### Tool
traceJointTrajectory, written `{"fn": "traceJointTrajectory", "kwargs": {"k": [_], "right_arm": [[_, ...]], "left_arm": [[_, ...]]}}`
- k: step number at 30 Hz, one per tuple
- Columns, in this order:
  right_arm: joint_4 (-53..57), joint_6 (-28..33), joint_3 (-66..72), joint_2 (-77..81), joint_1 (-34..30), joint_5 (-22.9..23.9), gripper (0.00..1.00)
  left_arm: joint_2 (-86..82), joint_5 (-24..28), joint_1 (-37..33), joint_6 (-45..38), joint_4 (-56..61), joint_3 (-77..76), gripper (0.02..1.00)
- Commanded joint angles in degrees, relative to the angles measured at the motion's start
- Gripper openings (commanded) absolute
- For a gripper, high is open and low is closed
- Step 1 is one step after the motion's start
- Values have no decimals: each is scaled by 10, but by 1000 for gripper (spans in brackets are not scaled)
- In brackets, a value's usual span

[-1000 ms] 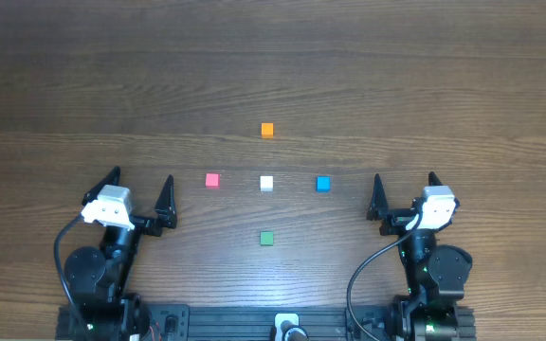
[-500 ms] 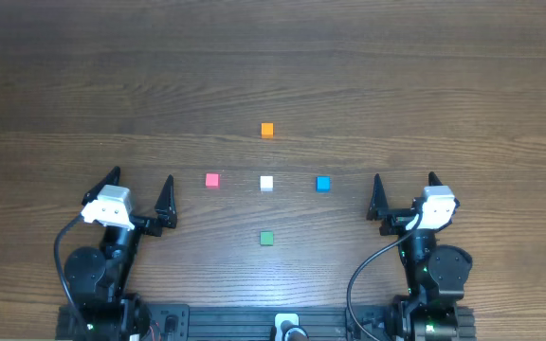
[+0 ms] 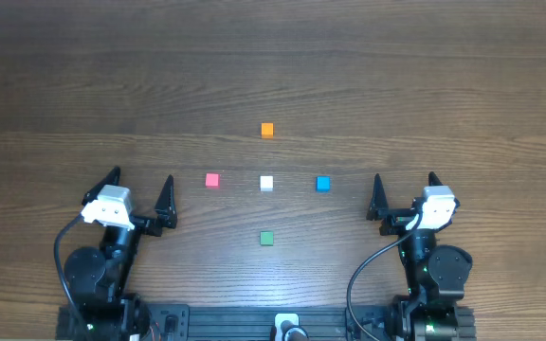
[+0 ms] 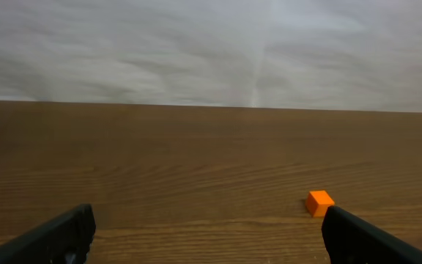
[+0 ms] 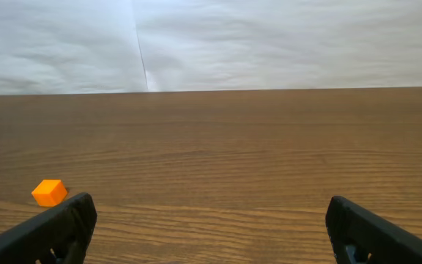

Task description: Stack Cubes

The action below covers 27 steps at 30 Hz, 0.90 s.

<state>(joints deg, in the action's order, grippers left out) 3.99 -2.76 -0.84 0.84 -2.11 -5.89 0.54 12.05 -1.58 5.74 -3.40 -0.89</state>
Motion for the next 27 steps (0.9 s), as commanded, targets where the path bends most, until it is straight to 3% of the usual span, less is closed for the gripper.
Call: {"fn": "traceJointTrajectory", "kwargs": {"k": [1,10,17,27], "right_arm": [[-2,3,5,-5,0,3,991],[-2,3,5,-5,0,3,991],[-2,3,5,-5,0,3,991],[-2,3,5,-5,0,3,993]], "left_arm": [[-4,5,-1,-8,2,5,1000],[-3,-10,-1,-8,1,5,1000],[14,10,-1,30,-3,2,998],[181,26,17,69,-144,-168,998]]}}
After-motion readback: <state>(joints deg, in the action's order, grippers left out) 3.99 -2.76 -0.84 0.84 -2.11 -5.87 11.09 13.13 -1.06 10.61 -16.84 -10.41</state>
